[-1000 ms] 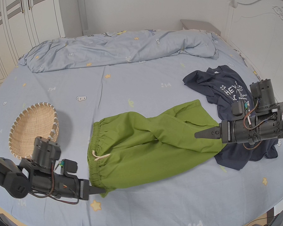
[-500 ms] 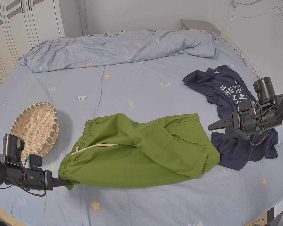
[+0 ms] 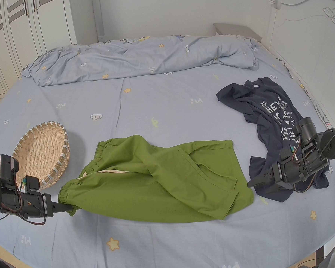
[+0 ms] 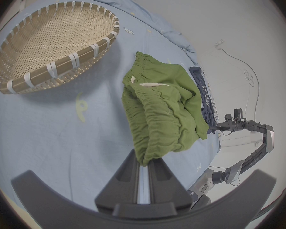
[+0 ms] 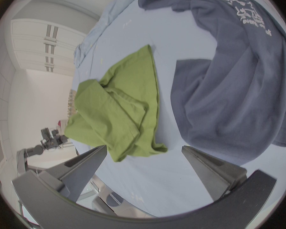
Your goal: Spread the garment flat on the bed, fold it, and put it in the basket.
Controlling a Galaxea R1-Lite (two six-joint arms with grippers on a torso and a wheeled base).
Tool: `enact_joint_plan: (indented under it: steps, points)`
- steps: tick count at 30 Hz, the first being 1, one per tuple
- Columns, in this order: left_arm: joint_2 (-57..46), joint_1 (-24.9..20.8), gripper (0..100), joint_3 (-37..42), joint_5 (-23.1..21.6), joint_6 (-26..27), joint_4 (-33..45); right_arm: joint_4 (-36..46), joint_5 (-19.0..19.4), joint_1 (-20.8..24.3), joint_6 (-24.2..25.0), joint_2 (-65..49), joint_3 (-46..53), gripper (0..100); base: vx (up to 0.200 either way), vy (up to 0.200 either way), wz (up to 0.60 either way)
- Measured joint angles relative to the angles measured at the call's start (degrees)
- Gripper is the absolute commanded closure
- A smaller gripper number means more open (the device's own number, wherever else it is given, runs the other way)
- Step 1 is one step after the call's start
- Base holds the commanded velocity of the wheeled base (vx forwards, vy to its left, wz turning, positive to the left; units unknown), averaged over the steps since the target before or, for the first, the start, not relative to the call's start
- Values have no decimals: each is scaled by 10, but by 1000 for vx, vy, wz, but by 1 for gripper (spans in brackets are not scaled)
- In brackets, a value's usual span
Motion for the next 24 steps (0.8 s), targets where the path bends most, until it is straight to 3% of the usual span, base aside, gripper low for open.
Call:
enact_joint_plan:
  steps: [9,14,24]
  points:
    - [1,4,100,-13,0,-1,1,0,108,-17,-79,27,24,0,0,0,0]
    - [1,5,100,-19,0,-1,1,0,122,-26,-112,54,31,0,0,0,0]
    - [1,5,100,-22,-1,-1,1,-64,151,-24,-112,90,49,0,0,0,0]
